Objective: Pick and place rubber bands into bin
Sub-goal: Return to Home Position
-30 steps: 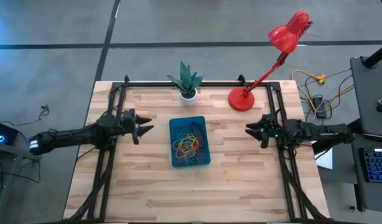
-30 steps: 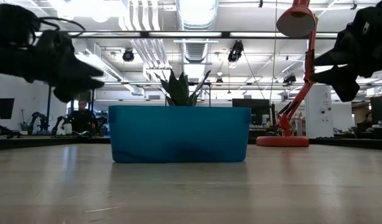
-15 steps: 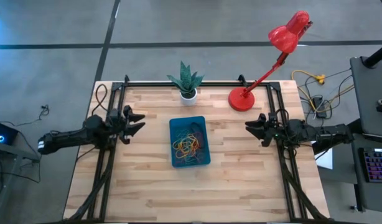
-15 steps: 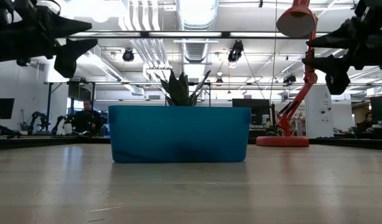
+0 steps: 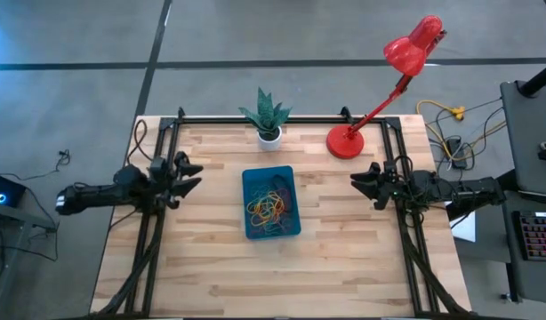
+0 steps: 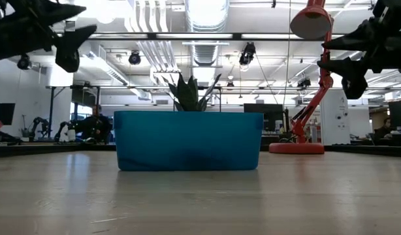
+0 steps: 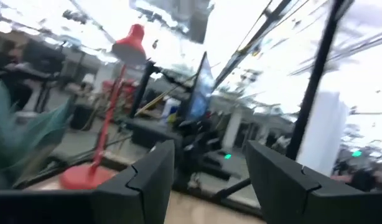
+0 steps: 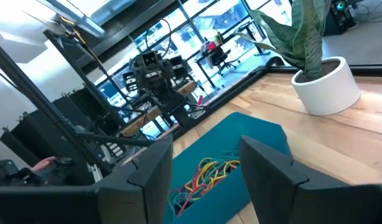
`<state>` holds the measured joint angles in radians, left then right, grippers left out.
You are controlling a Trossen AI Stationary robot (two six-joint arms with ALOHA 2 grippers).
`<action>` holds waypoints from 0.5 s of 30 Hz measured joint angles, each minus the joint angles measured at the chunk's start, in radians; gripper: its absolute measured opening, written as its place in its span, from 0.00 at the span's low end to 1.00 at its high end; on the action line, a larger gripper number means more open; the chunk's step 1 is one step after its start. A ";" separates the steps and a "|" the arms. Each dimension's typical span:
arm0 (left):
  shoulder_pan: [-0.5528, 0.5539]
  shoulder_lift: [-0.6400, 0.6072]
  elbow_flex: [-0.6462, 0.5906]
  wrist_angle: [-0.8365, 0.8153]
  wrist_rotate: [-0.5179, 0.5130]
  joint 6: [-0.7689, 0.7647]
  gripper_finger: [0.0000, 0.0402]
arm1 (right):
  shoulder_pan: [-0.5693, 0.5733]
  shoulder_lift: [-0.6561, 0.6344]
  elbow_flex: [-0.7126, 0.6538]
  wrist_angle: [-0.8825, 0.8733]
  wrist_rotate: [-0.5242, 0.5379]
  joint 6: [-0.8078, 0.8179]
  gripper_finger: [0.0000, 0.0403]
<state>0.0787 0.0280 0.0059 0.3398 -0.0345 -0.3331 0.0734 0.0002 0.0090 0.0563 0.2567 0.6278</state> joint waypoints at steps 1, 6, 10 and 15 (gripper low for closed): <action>-0.016 0.000 0.000 0.019 -0.001 0.000 0.46 | 0.000 0.000 0.000 0.000 0.000 0.000 0.42; -0.090 0.000 0.000 0.042 0.000 0.000 0.46 | 0.000 0.000 0.000 -0.008 -0.002 0.000 0.42; -0.098 0.000 -0.001 0.043 0.001 0.000 0.46 | 0.000 0.002 0.000 -0.008 -0.002 0.000 0.42; -0.093 0.000 -0.001 0.045 0.001 0.000 0.46 | 0.000 0.000 0.000 -0.008 -0.002 0.000 0.42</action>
<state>-0.0143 0.0277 0.0051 0.3843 -0.0334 -0.3332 0.0735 -0.0002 0.0090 0.0483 0.2546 0.6281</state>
